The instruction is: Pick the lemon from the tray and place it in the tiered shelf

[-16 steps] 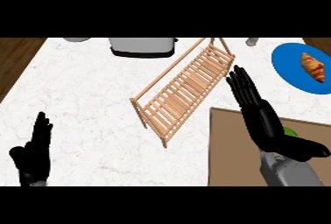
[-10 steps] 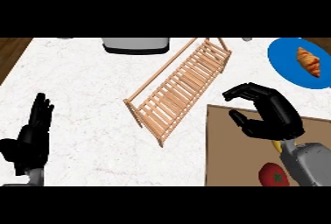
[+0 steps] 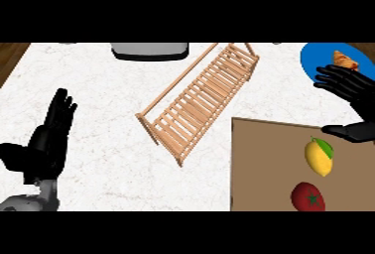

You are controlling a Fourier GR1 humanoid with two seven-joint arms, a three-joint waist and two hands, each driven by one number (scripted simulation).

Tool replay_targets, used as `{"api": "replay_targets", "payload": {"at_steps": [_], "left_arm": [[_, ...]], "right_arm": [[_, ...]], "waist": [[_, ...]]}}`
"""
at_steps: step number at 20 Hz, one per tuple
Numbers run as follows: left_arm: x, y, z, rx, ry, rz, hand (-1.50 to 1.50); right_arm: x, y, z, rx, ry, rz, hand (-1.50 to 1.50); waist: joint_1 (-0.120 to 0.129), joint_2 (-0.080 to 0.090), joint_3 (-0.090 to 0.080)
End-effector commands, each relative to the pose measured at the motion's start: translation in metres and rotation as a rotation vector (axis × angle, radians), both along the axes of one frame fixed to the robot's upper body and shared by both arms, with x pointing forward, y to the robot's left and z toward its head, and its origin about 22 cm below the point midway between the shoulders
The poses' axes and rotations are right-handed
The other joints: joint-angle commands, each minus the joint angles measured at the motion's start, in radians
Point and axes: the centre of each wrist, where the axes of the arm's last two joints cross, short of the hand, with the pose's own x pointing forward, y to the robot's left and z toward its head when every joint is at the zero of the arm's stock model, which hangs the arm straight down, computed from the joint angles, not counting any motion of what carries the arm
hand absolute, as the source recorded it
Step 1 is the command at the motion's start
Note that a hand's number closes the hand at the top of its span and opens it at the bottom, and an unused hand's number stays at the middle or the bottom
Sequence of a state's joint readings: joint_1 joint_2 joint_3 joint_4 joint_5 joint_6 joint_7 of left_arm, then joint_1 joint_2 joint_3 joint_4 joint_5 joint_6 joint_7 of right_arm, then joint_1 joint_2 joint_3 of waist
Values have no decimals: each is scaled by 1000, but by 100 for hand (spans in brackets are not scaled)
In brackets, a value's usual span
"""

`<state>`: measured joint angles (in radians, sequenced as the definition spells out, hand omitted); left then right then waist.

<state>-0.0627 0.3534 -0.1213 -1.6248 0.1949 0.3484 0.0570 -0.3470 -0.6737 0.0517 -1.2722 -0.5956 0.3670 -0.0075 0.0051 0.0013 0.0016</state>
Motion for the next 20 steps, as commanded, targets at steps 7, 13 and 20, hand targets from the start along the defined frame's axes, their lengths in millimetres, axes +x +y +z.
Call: {"api": "replay_targets", "payload": {"at_steps": [7,13,20], "left_arm": [[14,-11,9,-20,11,-19,0],[9,-9,21,-5,-1,-19,0],[-2,-4,5,1,6,-12,0]], "right_arm": [[1,-6,108,-585,55,390,-150],[-15,51,146,-1032,-66,394,-150],[-36,88,104,-1235,26,378,-150]], "waist": [[0,-1,-4],[11,-7,-3],[-5,-4,-2]]}}
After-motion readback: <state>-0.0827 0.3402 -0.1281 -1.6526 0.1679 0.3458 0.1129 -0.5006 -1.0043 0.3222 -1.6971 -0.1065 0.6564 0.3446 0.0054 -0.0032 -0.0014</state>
